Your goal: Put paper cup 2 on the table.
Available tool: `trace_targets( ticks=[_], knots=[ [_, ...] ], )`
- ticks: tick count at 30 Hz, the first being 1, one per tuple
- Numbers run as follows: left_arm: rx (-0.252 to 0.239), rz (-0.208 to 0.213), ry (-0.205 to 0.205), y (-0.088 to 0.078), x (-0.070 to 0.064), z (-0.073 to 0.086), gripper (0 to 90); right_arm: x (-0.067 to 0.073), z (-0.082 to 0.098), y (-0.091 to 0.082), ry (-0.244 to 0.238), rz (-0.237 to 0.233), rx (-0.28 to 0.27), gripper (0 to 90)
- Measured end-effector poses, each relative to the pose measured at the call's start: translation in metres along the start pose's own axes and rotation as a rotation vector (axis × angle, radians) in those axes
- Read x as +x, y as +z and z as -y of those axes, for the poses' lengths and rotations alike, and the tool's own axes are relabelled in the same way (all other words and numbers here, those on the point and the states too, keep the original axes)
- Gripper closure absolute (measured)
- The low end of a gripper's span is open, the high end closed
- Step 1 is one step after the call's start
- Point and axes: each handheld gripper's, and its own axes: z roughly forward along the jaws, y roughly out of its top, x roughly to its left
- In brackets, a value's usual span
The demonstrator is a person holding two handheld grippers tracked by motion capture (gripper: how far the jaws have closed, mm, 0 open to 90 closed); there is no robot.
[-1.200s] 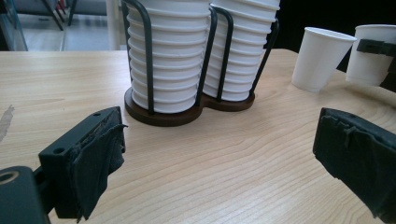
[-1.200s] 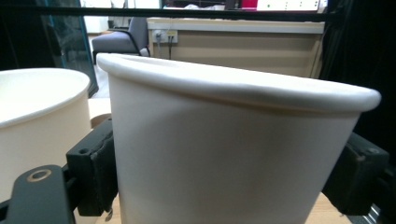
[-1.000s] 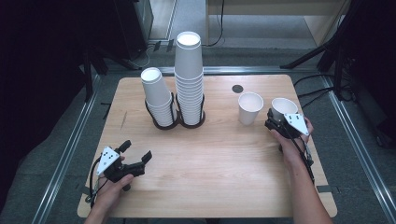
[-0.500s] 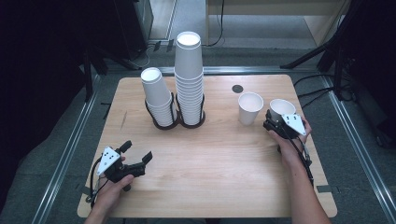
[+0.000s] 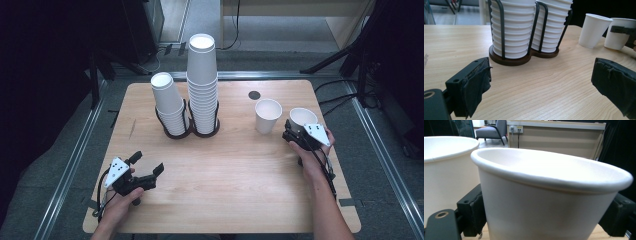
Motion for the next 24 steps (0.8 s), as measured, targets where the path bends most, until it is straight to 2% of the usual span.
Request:
trace_targets(
  ticks=[10, 16, 20, 24],
  knots=[
    [0.001, -0.005, -0.001, 0.0, 0.001, 0.0, 2.5, 0.002, 0.002, -0.004, 0.007, -0.023, 0.005, 10.3],
    [0.004, -0.002, -0.002, 0.0, 0.001, 0.0, 2.5, 0.0, 0.002, -0.008, 0.024, -0.04, 0.011, 4.5],
    [0.005, -0.003, -0.001, 0.0, 0.001, 0.0, 2.5, 0.003, -0.002, -0.013, 0.027, -0.078, 0.001, 0.1],
    [0.005, -0.006, 0.001, 0.0, 0.001, 0.0, 2.5, 0.003, -0.003, -0.015, 0.023, -0.089, 0.008, 0.0]
  ],
)
